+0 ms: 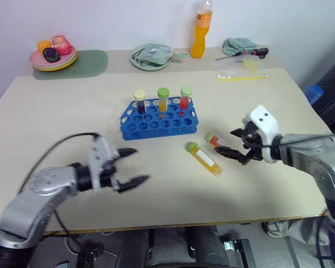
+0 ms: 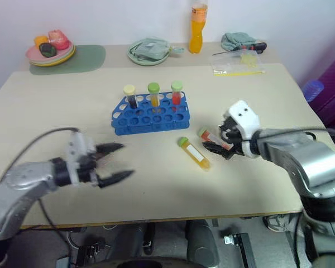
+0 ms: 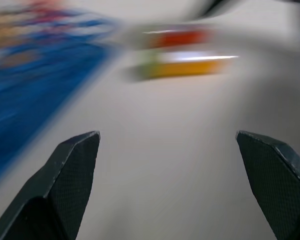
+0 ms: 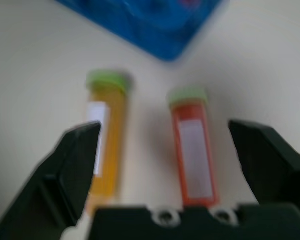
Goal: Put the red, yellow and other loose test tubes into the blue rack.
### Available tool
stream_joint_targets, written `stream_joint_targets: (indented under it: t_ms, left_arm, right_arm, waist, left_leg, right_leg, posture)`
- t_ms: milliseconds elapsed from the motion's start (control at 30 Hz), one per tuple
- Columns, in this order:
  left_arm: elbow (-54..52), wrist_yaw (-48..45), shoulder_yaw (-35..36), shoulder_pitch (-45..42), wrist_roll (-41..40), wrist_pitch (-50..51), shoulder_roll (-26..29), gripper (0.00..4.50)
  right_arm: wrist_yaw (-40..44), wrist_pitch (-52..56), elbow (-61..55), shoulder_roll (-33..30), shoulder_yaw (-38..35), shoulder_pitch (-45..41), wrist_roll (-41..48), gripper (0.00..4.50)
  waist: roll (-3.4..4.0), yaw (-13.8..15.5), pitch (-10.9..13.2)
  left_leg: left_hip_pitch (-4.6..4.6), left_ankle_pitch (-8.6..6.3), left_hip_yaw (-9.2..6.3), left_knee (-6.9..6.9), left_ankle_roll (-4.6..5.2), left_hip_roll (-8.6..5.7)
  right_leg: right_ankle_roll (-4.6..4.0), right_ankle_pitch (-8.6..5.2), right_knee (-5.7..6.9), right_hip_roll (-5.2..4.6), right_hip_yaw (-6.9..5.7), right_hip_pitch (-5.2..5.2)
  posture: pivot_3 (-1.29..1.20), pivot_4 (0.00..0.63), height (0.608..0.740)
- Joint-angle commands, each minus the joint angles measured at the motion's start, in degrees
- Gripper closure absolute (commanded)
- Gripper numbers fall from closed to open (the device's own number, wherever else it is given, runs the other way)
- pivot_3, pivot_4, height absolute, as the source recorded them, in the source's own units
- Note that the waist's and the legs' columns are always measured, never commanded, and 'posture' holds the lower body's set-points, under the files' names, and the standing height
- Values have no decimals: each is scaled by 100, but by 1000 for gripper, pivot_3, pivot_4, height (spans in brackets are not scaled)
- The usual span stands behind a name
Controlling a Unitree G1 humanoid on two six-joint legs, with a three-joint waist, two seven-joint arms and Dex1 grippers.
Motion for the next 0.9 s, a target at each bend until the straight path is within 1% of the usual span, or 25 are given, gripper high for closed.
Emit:
stream_joint_targets:
  t_ms: [33,100,167,333,533,567,633,700,767,800,833,900]
  left_arm:
    - [3,-103,-532,-171,242,-263,-163,0]
    - [-8,-94,-718,-190,343,-353,-250,0]
    - [-82,-23,-712,-171,214,-304,-376,0]
    - [-153,143,-698,-12,251,-268,-466,0]
    - [-141,149,-665,161,350,-449,-414,0]
    - [-136,158,-660,188,368,-473,-415,0]
    - [-121,166,-637,226,396,-522,-416,0]
    - [-105,156,-613,249,397,-549,-415,0]
    - [-89,153,-602,267,393,-567,-415,0]
    - [-83,154,-600,271,392,-576,-414,0]
    - [-74,155,-593,274,392,-586,-414,0]
    - [-59,157,-564,291,395,-607,-408,0]
  right_arm:
    - [-318,1244,186,209,374,-777,-22,23]
    - [-427,1402,426,202,701,-1103,-144,23]
    - [-421,1279,775,94,1084,-1358,-304,23]
    - [-115,946,1609,89,1623,-1862,-437,23]
    - [97,639,2233,245,2145,-2148,-686,23]
    - [151,641,2329,275,2191,-2176,-692,259]
    - [258,707,2476,344,2231,-2236,-676,905]
    - [316,686,2537,377,2265,-2283,-716,1834]
    - [387,619,2524,352,2286,-2322,-759,2966]
    - [423,609,2508,334,2286,-2337,-765,3418]
    - [455,550,2448,291,2285,-2340,-789,3732]
    - [458,128,2171,184,2143,-2213,-914,3756]
  waist:
    - [0,-5,0]
    - [0,-9,0]
    - [1,-11,0]
    - [1,-19,0]
    - [1,-19,0]
    - [1,-18,0]
    - [1,-19,0]
    - [1,-22,0]
    - [1,-18,0]
    - [1,-17,1]
    - [1,-16,0]
    - [1,-15,1]
  left_leg:
    - [-2,0,-1,-3,0,1]
    - [-7,0,-1,-3,1,1]
    - [-8,1,0,-2,2,-4]
    - [-15,0,2,8,6,-20]
    - [-15,0,-1,8,7,-20]
    - [-15,0,0,8,7,-21]
    - [-15,0,0,8,7,-21]
    - [-14,0,-1,8,7,-21]
    - [-14,0,-1,8,7,-21]
    - [-14,0,-1,8,7,-21]
    - [-14,0,-1,8,7,-21]
    - [-14,0,-1,9,7,-21]
  right_leg:
    - [0,0,0,3,-1,-4]
    - [0,0,1,12,-2,-9]
    - [1,0,2,14,-3,-10]
    - [4,2,2,9,-3,-10]
    - [9,3,9,12,-5,-11]
    - [9,3,9,12,-5,-11]
    - [10,4,10,12,-5,-11]
    - [18,8,13,12,-5,-11]
    - [18,8,14,13,-5,-12]
    - [18,8,14,13,-5,-12]
    - [18,8,14,12,-5,-12]
    - [18,8,14,12,-5,-12]
  posture:
    - [0,150,740]
    - [0,150,740]
    - [0,150,740]
    - [0,150,740]
    - [0,150,740]
    - [0,150,740]
    - [0,150,740]
    - [0,150,740]
    - [0,150,740]
    - [0,150,740]
    - [0,150,740]
    - [0,150,740]
